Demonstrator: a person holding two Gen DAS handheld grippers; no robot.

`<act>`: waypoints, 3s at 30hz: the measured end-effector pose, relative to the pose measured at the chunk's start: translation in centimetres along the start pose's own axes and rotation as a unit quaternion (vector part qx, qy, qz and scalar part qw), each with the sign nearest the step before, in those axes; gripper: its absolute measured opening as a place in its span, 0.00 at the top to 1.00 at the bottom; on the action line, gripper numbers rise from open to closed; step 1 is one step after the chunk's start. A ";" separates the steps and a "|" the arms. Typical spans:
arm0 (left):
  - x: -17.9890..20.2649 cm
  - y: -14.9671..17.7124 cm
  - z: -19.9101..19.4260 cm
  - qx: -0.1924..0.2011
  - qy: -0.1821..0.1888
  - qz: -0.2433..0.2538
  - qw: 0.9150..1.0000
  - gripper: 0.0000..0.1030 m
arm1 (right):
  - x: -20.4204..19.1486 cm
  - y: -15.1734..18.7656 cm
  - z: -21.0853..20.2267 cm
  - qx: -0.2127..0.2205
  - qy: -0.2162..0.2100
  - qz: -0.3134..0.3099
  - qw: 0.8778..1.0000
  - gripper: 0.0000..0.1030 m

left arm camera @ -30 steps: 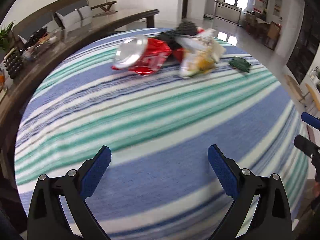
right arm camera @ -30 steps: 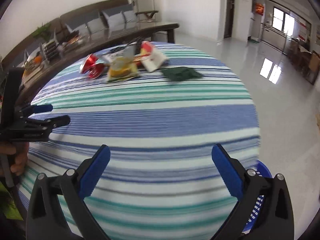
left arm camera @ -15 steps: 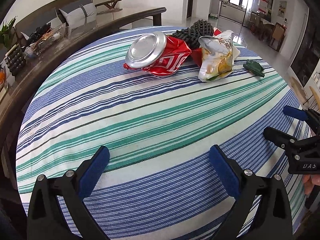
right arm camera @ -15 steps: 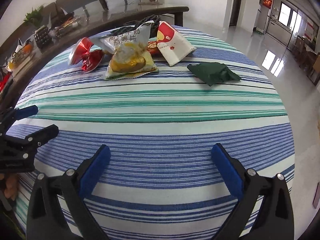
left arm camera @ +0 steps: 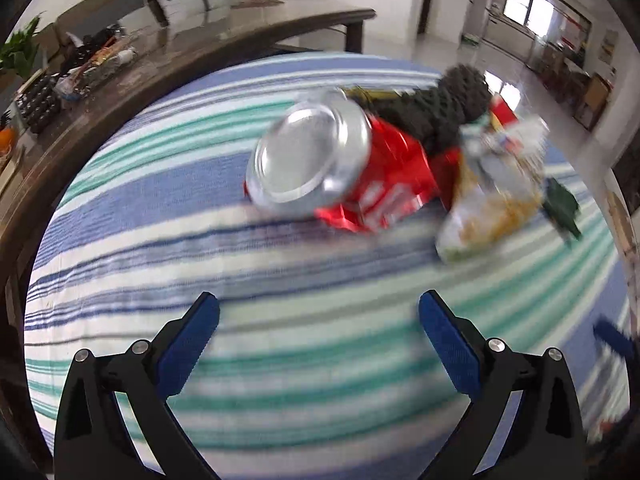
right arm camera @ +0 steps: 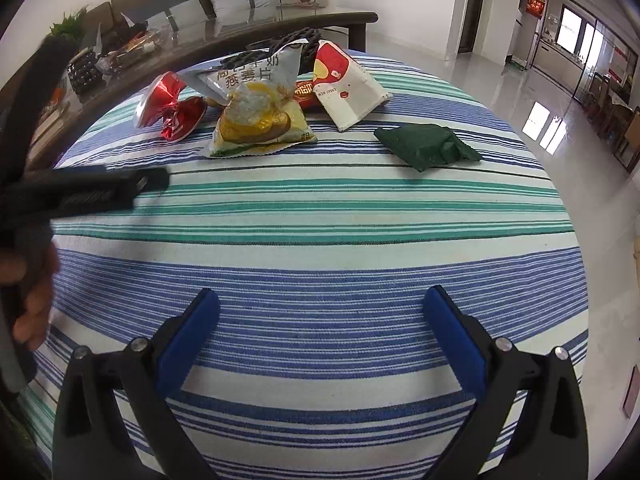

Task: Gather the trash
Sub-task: 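Grasp the crushed red can with the left tool, then grasp the green snack packet with the right tool while the left tool holds the can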

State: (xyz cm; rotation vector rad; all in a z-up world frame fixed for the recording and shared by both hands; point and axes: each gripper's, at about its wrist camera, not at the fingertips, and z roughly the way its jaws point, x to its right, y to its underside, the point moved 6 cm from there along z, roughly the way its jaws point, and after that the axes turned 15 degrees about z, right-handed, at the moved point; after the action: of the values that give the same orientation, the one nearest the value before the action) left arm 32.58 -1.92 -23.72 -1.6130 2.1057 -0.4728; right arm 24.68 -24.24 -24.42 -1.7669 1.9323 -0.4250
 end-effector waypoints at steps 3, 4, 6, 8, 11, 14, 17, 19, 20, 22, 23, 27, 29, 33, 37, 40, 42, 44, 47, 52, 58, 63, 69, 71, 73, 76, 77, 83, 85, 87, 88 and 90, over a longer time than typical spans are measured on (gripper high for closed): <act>0.0 -1.9 1.2 0.012 -0.015 -0.007 1.000 0.04 | 0.0 0.0 0.0 0.000 0.000 0.000 1.000 0.04; -0.2 -2.5 1.5 0.010 -0.018 -0.011 1.000 0.04 | 0.0 0.0 0.0 0.000 0.000 0.000 1.000 0.04; -1.3 -3.0 1.8 0.013 -0.030 -0.030 0.999 0.04 | 0.0 0.0 0.0 0.000 0.000 0.000 1.000 0.04; -2.9 -2.7 1.9 0.010 -0.029 -0.051 0.998 0.04 | 0.0 0.0 0.0 0.000 0.000 0.000 1.000 0.04; -5.4 -0.5 1.3 0.002 -0.035 -0.047 0.998 0.04 | 0.0 0.0 0.0 0.000 0.000 0.000 1.000 0.04; -8.0 2.4 0.0 0.001 -0.039 -0.041 0.998 0.04 | 0.0 0.0 0.0 0.000 0.000 0.000 1.000 0.04; -9.2 4.1 -0.9 -0.005 -0.028 -0.037 0.999 0.05 | 0.0 0.0 0.0 0.000 0.000 0.000 1.000 0.04; -8.3 3.9 -1.2 0.002 0.009 -0.010 1.000 0.05 | 0.0 0.0 0.0 0.000 0.000 0.000 1.000 0.04; -7.5 3.4 -1.2 0.007 0.027 0.005 1.000 0.05 | 0.0 0.0 0.0 0.000 0.000 0.000 1.000 0.05; -5.4 2.2 -0.6 0.004 0.056 0.038 0.998 0.05 | 0.0 0.0 0.0 0.000 0.000 0.000 1.000 0.04; -4.8 1.4 -0.1 0.002 0.054 0.054 0.997 0.05 | 0.0 0.0 0.0 0.000 0.000 0.000 1.000 0.04; -4.1 -1.9 2.2 0.004 0.030 0.060 0.998 0.04 | 0.0 0.0 0.0 0.000 0.000 0.000 1.000 0.04; -4.1 -2.6 2.8 0.007 0.024 0.051 0.998 0.05 | 0.0 0.0 0.0 0.000 0.000 0.000 1.000 0.04; -3.3 -2.9 1.8 0.045 0.020 0.064 0.997 0.47 | 0.0 0.0 0.0 0.000 0.000 0.000 1.000 0.04; -2.5 -0.6 0.2 0.046 0.019 0.086 0.995 0.48 | 0.0 0.0 0.0 0.000 0.000 0.000 1.000 0.04; -2.3 2.1 -1.8 0.032 0.035 0.096 0.994 0.47 | 0.0 0.0 0.0 0.000 0.000 0.000 1.000 0.04; -2.0 3.8 -3.1 0.029 0.044 0.104 0.993 0.47 | 0.0 0.0 0.0 0.000 0.000 0.000 1.000 0.04; -1.9 5.4 -4.0 0.032 0.041 0.110 0.993 0.46 | 0.0 0.0 0.0 0.000 0.000 0.000 1.000 0.04; -2.2 6.2 -4.2 0.038 0.025 0.101 0.994 0.33 | 0.0 0.0 0.0 0.000 0.000 0.000 1.000 0.04; -3.2 6.1 -3.1 0.031 0.029 0.065 0.997 0.10 | 0.0 0.0 0.0 0.000 -0.001 0.001 1.000 0.04; -3.5 6.1 -2.8 0.027 0.028 0.059 0.998 0.05 | 1.6 -0.8 -0.1 -0.008 0.002 0.005 1.000 0.05; -3.5 5.9 -2.7 0.025 0.026 0.057 0.998 0.04 | 8.9 -5.6 0.4 -0.019 -0.003 0.237 0.971 0.05; -3.5 5.8 -2.6 0.025 0.026 0.056 0.998 0.04 | 8.7 -10.4 3.4 -0.022 -0.015 0.322 0.947 0.29; -3.5 5.7 -2.6 0.025 0.026 0.056 0.998 0.04 | 8.4 -11.5 4.2 -0.010 0.000 0.333 0.943 0.29; -3.6 5.7 -2.6 0.026 0.026 0.056 0.998 0.04 | 8.0 -12.5 5.0 -0.001 0.028 0.319 0.947 0.27; -3.6 5.7 -2.6 0.026 0.026 0.056 0.998 0.04 | 7.0 -13.1 5.9 0.000 0.094 0.248 0.964 0.27; -3.6 5.7 -2.6 0.026 0.026 0.056 0.998 0.04 | 6.9 -13.0 6.1 0.000 0.110 0.225 0.968 0.27; -3.6 5.7 -2.6 0.026 0.026 0.056 0.998 0.04 | 5.7 -10.6 4.6 0.044 0.098 0.149 0.983 0.53; -3.6 5.7 -2.6 0.026 0.026 0.056 0.998 0.04 | 4.4 -8.9 3.8 0.037 0.045 0.118 0.991 0.53; -3.6 5.7 -2.6 0.026 0.026 0.056 0.998 0.04 | 1.9 -6.9 3.0 0.027 -0.001 0.055 0.998 0.53; -3.6 5.7 -2.6 0.026 0.026 0.056 0.998 0.04 | 0.8 -5.6 2.3 0.021 -0.026 0.026 0.999 0.53; -3.6 5.7 -2.6 0.026 0.026 0.056 0.998 0.04 | -0.9 -2.9 0.9 0.009 -0.060 -0.023 0.998 0.52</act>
State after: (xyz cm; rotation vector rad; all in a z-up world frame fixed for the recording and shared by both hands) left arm 27.33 3.07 -24.03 -1.4601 2.1905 -0.5324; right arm 27.66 -23.60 -23.54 -1.7859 1.8034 -0.3428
